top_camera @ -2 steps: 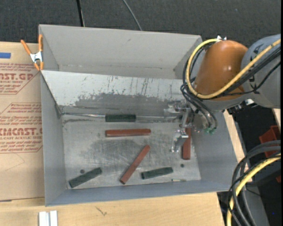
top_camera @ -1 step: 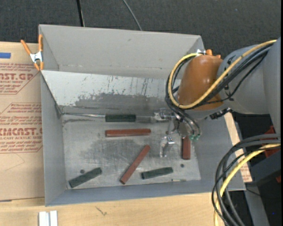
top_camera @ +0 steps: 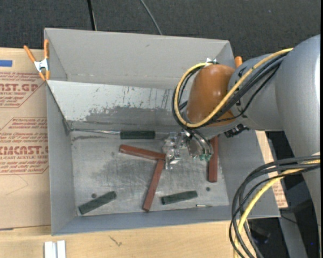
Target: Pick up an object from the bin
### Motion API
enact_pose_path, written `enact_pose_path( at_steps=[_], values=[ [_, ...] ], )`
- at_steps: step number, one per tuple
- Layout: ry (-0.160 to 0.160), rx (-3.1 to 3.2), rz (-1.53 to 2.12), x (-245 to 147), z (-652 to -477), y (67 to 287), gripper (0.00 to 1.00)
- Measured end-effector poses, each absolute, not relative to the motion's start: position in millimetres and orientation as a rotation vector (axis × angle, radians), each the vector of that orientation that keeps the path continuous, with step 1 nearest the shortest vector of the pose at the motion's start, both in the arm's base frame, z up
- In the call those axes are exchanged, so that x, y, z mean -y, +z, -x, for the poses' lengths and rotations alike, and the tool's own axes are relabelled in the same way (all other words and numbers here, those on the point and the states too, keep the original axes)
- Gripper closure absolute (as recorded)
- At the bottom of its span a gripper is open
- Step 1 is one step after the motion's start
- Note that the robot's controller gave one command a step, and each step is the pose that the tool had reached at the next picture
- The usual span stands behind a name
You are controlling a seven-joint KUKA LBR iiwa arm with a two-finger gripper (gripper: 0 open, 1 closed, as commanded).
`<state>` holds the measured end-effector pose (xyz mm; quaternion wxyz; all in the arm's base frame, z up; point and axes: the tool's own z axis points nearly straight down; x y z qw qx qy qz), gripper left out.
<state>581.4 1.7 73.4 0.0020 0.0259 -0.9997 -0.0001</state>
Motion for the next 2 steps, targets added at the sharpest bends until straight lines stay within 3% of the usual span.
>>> enact_pose_path(
  at_steps=[1, 2],
  values=[
    [0.000, 3.137, -0.081, -2, -581.5, 73, 1.00],
    [0.001, 3.149, -0.081, -2, -571.6, 257, 1.00]
  ],
)
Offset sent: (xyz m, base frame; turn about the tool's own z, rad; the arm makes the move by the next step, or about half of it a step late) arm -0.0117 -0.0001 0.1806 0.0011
